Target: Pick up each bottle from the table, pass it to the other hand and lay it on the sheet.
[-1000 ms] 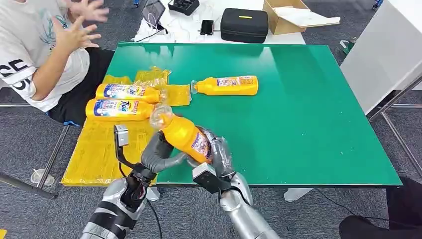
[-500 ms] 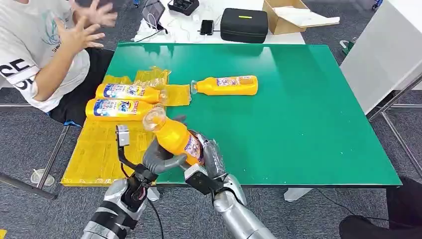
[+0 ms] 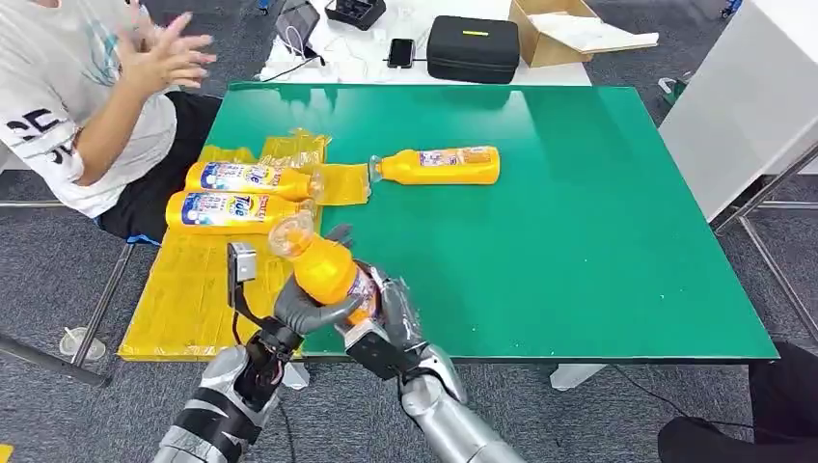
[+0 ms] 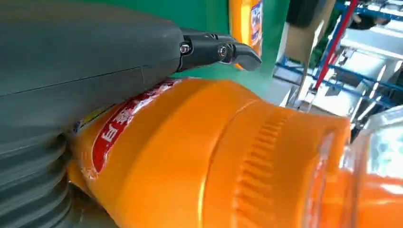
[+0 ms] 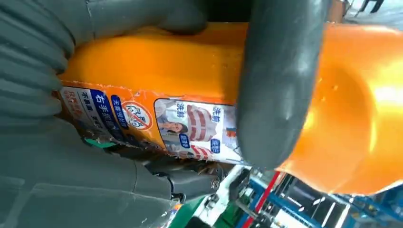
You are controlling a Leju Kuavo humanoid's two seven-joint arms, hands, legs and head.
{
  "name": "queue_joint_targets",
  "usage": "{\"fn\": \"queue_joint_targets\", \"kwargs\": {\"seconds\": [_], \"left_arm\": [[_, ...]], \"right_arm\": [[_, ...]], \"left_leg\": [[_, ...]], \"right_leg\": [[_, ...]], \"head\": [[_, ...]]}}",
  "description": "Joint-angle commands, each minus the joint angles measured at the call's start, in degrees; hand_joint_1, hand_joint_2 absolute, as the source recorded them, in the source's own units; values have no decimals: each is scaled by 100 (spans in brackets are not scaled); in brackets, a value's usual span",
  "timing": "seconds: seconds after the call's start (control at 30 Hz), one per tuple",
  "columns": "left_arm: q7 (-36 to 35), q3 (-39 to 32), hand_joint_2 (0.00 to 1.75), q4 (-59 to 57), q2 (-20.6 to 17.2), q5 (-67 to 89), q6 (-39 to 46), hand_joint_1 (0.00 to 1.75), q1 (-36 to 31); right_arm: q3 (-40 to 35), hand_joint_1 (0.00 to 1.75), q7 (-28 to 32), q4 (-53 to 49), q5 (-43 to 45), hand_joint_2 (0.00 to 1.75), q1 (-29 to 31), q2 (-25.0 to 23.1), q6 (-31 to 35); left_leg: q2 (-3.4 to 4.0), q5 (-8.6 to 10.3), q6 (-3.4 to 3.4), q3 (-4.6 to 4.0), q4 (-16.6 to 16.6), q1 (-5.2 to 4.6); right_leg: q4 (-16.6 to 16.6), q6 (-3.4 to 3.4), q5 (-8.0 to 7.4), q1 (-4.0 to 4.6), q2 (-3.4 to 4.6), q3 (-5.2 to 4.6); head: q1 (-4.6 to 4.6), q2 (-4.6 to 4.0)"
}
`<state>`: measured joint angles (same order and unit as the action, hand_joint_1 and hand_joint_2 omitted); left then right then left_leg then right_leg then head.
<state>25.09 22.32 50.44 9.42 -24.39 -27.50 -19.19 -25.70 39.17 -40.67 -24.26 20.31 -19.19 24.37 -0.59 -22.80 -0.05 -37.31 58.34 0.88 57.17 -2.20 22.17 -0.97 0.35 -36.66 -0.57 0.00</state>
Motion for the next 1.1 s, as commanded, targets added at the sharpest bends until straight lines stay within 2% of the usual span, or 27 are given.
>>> {"fn": "queue_joint_targets", "kwargs": {"seconds": [0.03, 0.23, 0.3, 0.33, 0.4, 0.5, 0.63, 0.67, 0.7, 0.73, 0.77, 0.83, 0.87, 0.93, 1.1], "left_arm": [[159, 208, 175, -407, 91, 452, 320, 145, -293], [188, 161, 175, -373, 130, 638, 514, 143, -305], [162, 131, 175, -396, 136, 623, 491, 155, -304], [151, 107, 175, -423, 146, 592, 429, 175, -313], [147, 94, 175, -438, 148, 579, 398, 175, -318], [41, -122, 175, -493, 193, 130, -72, 175, -270], [-33, -220, 175, -295, 184, -69, -208, 175, -159], [-86, -223, 175, -277, 179, -122, -225, 175, -145], [-97, -228, 175, -277, 182, -168, -272, 175, -138], [-155, -247, 175, -296, 187, -258, -316, 175, -135], [-97, -258, 175, -263, 184, -209, -209, 175, -129], [-79, -319, 175, -181, 179, -221, -122, 175, -106], [-72, -371, 175, -117, 177, -209, -35, 175, -101], [25, -518, 175, 41, 157, -103, 263, 175, -127], [-25, -613, 175, 148, 162, -60, 359, 175, -130]], "right_arm": [[-603, 173, -189, 937, 131, 175, 351, -81, -70], [-666, 175, -229, 954, 168, 175, 371, -81, -65], [-727, 171, -294, 973, 168, 175, 388, -81, -120], [-757, 171, -326, 974, 181, 175, 393, -81, -129], [-775, 171, -341, 977, 188, 175, 397, -81, -130], [-868, 173, -379, 1079, 233, 175, 430, -81, -167], [-820, 161, -369, 1167, 184, 175, 448, -81, -127], [-811, 152, -381, 1172, 118, 175, 459, -81, -44], [-803, 120, -401, 1178, 79, 175, 476, -81, 13], [-787, 42, -420, 1173, 3, 175, 491, -81, 153], [-758, 0, -509, 1154, -78, 175, 518, -81, 355], [-698, 0, -614, 1111, -172, 175, 551, -73, 587], [-681, 0, -687, 1068, -257, 0, 573, -46, 683], [-650, 0, -791, 900, -423, 0, 633, 42, 941], [-618, 0, -902, 702, -525, 0, 595, 101, 902]], "left_leg": [[2, -10, 5, 21, 1, 3], [-4, -8, 5, 17, 2, 2], [2, -11, 5, 25, 1, 2], [1, -16, 6, 33, 2, 5], [1, -13, 4, 27, 1, 4], [-1, -9, 3, 20, 0, 3], [4, -17, 6, 35, 2, 5], [1, -15, 6, 32, 2, 4], [3, -14, 6, 29, 2, 5], [0, -7, 4, 15, 0, 1], [-1, -15, 7, 30, 3, 5], [-2, -9, 5, 20, 1, 2], [1, -14, 7, 28, 4, 4], [2, -13, 6, 23, 4, 1], [4, -9, 5, 15, 4, 3]], "right_leg": [[-3, 7, 9, 6, -5, 25], [-2, 7, 9, 5, -11, 22], [-2, 9, 11, 5, -6, 28], [-3, 13, 15, 9, -9, 39], [-3, 11, 12, 7, -8, 31], [-2, 8, 10, 6, -9, 24], [-4, 11, 15, 9, -8, 38], [-4, 10, 15, 8, -11, 36], [-4, 9, 14, 8, -10, 31], [-2, 5, 9, 3, -11, 15], [-4, 10, 16, 9, -15, 34], [-3, 7, 11, 5, -13, 22], [-2, 9, 14, 8, -12, 31], [1, 8, 13, 4, -10, 24], [1, 9, 8, 6, -8, 17]], "head": [[2, 0], [2, 0], [2, 0], [4, 0], [0, 0], [2, 0], [2, 0], [2, 0], [0, 0], [0, 0], [2, 0], [2, 0], [2, 0], [0, 0], [0, 0]]}}
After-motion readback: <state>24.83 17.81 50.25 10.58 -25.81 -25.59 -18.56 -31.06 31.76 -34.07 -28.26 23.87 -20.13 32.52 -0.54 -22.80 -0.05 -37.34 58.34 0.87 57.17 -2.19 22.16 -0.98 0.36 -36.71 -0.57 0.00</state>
